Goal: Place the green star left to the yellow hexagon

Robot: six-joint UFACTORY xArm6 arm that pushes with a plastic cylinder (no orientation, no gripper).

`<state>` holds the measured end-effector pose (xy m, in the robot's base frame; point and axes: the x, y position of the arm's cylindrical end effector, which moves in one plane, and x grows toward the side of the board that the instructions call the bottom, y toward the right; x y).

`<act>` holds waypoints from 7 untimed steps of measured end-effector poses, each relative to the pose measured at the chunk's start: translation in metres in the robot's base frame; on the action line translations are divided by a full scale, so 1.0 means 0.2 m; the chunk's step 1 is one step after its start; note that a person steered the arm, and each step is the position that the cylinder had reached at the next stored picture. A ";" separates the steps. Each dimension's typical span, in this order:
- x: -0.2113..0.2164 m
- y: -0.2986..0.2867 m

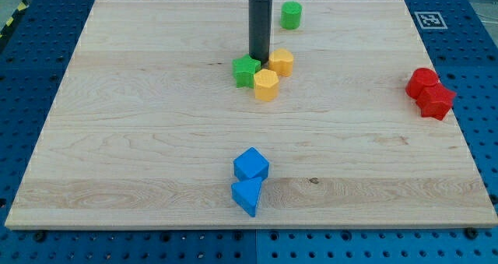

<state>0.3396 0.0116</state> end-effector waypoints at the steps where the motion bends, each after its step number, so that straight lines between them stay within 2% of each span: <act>1: -0.28 0.00; 3: -0.33 0.28; 4: -0.25 0.48; 5: -0.21 0.52; 6: -0.19 0.37; 7: -0.19 0.07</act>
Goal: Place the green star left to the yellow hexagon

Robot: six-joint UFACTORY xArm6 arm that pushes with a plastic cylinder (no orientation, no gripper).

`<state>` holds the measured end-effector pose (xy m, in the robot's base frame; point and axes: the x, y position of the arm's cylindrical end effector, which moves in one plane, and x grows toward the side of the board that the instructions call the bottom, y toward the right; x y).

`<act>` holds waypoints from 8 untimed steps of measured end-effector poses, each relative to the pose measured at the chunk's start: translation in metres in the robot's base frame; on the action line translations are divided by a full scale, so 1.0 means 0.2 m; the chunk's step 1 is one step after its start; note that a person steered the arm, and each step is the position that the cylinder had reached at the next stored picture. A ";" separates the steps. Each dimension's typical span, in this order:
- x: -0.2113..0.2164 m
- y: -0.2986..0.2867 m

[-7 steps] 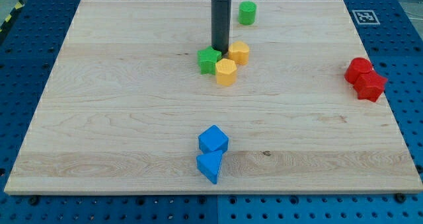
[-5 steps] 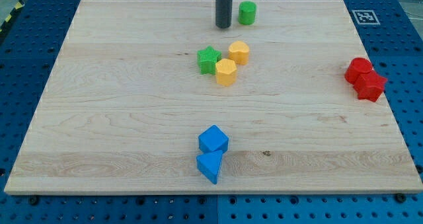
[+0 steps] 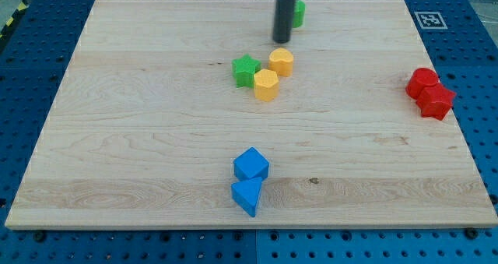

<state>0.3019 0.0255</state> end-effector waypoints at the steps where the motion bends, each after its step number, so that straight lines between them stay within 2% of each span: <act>1: 0.15 -0.14; 2: 0.43 -0.14; 3: 0.52 -0.14; 4: 0.44 -0.14; 6: -0.13 -0.16; 8: 0.05 0.24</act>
<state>0.3120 0.0735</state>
